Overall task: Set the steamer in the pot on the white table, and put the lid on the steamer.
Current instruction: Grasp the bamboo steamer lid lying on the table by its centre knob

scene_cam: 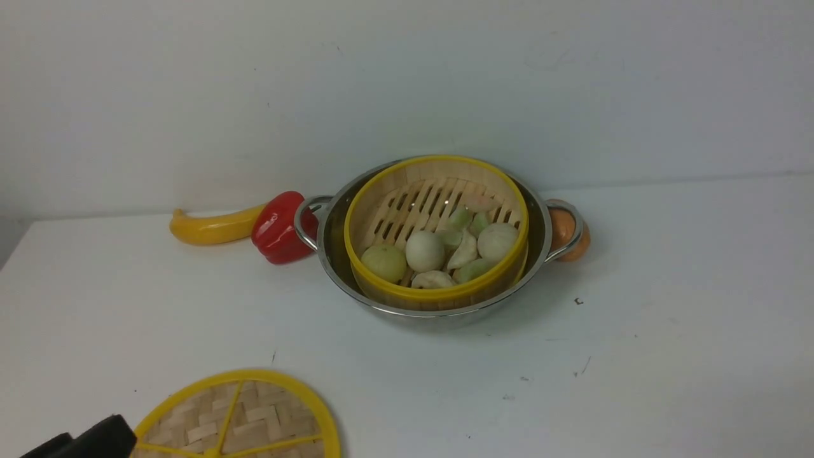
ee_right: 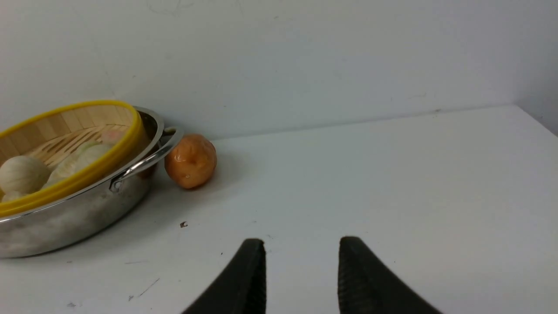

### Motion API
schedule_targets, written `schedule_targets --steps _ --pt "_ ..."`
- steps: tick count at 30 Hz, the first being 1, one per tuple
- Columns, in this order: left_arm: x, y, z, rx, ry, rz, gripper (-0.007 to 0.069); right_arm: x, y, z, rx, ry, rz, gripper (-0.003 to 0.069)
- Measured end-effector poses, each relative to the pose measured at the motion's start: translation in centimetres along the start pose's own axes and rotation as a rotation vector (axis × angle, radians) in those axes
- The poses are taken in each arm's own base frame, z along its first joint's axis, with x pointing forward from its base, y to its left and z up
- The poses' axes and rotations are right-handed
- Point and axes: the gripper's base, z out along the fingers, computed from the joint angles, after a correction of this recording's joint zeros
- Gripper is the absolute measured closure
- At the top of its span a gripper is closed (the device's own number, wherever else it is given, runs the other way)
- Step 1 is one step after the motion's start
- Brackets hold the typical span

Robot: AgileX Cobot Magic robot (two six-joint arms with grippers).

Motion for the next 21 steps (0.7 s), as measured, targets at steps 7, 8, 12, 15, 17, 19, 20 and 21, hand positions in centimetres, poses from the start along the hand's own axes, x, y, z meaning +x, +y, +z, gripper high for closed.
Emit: schedule_targets --steps 7,8,12,15,17,19,20,21 --pt "-4.0 -1.6 2.4 -0.049 0.405 0.21 0.0209 0.0 0.0 0.0 0.0 0.0 0.0 0.041" --pt "-4.5 -1.4 3.3 -0.077 0.499 0.236 0.0209 0.0 0.0 0.0 0.0 0.0 0.0 0.041" --pt "-5.4 -0.3 6.0 -0.138 0.695 0.297 0.0209 0.0 0.0 0.0 0.0 0.0 0.001 0.041" --pt "-5.8 0.5 8.3 -0.148 0.781 0.319 0.0209 0.0 0.0 0.0 0.0 0.0 0.001 0.041" --pt "-5.7 0.9 9.3 -0.145 0.811 0.324 0.0209 0.0 0.0 0.0 0.0 0.0 0.002 0.041" --pt "-5.5 1.5 11.2 -0.127 0.86 0.328 0.0209 0.0 0.0 0.0 0.0 0.0 0.002 0.041" --pt "-5.4 1.7 11.7 -0.122 0.865 0.328 0.0209 0.0 0.0 0.0 0.0 0.0 0.002 0.041" --pt "-5.1 2.1 12.5 -0.118 0.88 0.327 0.0209 0.0 0.0 0.0 0.0 0.0 0.002 0.041"
